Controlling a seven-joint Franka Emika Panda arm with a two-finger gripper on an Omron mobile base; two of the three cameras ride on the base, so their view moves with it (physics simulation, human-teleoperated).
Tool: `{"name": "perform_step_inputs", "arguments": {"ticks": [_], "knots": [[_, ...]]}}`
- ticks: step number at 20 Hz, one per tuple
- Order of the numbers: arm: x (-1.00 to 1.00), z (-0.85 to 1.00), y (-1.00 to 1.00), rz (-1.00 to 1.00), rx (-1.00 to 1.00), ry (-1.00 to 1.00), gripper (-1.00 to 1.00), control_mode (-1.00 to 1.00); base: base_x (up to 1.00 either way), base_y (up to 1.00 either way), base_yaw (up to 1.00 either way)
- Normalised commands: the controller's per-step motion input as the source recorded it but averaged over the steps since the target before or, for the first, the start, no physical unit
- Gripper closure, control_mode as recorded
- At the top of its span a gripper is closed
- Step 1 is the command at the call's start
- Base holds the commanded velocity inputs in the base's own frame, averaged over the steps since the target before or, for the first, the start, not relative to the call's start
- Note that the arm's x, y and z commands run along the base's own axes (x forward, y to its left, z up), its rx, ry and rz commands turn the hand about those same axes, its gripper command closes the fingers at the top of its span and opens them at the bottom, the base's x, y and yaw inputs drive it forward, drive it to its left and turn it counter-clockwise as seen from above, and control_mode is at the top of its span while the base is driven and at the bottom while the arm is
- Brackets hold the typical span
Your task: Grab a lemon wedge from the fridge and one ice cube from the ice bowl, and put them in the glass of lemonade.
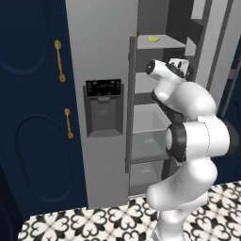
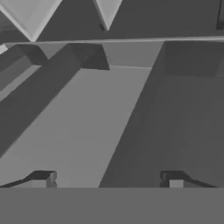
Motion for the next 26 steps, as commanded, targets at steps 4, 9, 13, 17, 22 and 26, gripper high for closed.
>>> {"name": "perform_step_inputs", "arguments": {"ticks": [4,9,13,17,22,26], "knots": [[-0.23,0.0,-0.95,0.0,0.0,0.0,-1.0,-1.0,0.0,0.0,0.0],[-0.17,0.0,-1.0,-0.01,0.0,0.0,-1.0,-1.0,0.0,0.0,0.0],[-0.17,0.0,-0.88,0.0,0.0,0.0,-1.0,-1.0,0.0,0.0,0.0],[-0.45,0.08,0.11,0.0,0.0,0.0,-1.0,-1.0,0.0,0.0,0.0],[-0.17,0.08,0.9,0.0,0.07,-0.07,-1.0,-1.0,0.0,0.0,0.0],[0.0,-0.33,1.0,0.0,0.39,-0.16,-1.0,-1.0,0.0,0.0,0.0]]}}
